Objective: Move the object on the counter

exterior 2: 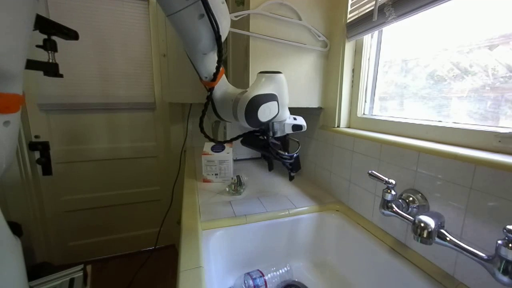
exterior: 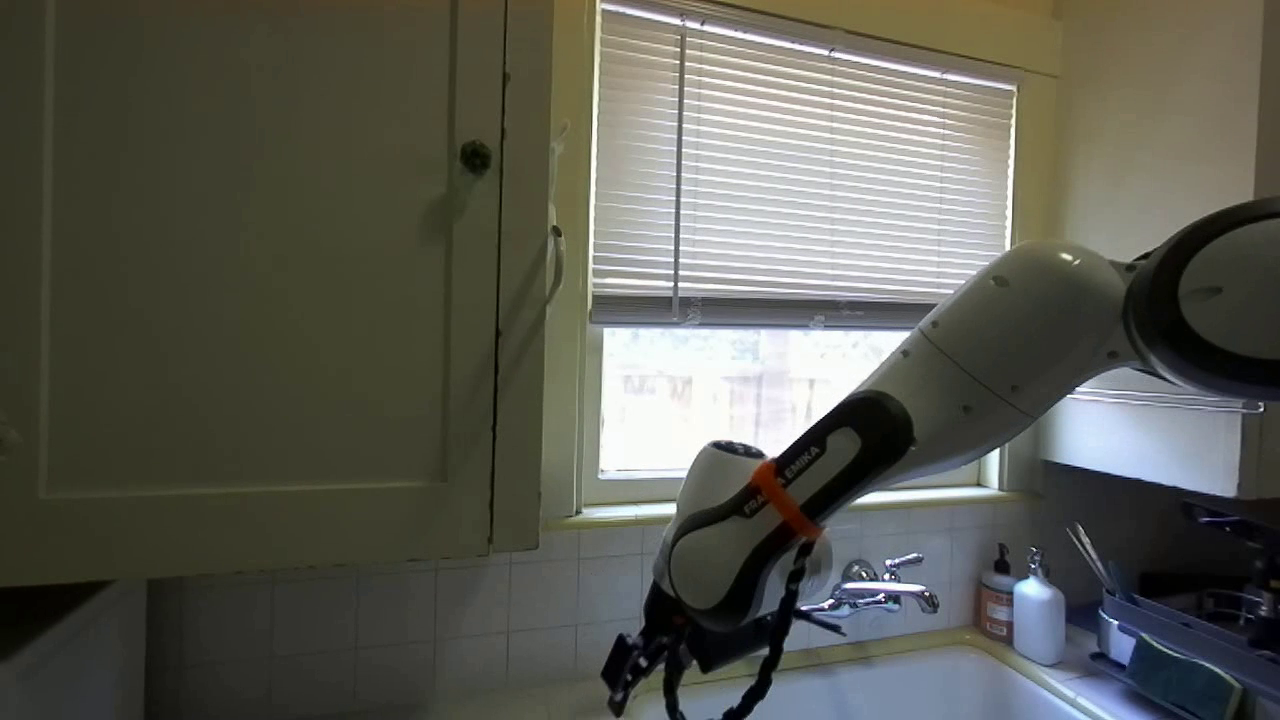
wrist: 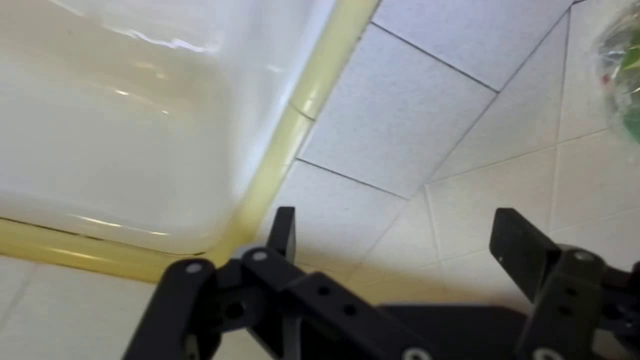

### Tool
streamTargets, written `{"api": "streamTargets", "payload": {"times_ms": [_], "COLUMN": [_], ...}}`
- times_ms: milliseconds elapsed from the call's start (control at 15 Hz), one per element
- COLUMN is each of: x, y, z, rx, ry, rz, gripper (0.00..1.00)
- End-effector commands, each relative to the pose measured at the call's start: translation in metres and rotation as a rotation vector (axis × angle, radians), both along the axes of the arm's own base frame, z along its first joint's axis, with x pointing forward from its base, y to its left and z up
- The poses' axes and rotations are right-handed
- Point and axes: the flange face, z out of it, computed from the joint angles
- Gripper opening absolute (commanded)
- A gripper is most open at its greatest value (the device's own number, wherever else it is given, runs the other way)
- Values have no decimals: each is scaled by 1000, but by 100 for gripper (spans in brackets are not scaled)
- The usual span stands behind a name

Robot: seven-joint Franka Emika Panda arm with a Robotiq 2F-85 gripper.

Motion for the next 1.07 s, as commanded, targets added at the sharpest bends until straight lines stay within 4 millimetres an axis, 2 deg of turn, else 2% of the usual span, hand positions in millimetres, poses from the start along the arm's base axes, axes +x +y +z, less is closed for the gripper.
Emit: {"api": "streamTargets", "payload": {"times_ms": [0,200,400,533,667,733,867,1000], "x": [-14,-19,-26,-29,-32,-28,-30,-30], "y": [-34,-60,-84,-103,-121,-110,-123,-125], "z": [50,82,99,102,96,99,96,96], "rx": [-67,-74,-86,-102,-78,-80,-80,-78], "ry": [100,216,301,324,385,334,359,361], "rz": [-171,-305,-452,-559,-654,-572,-620,-632], "gripper": [100,100,100,100,100,100,100,100]}}
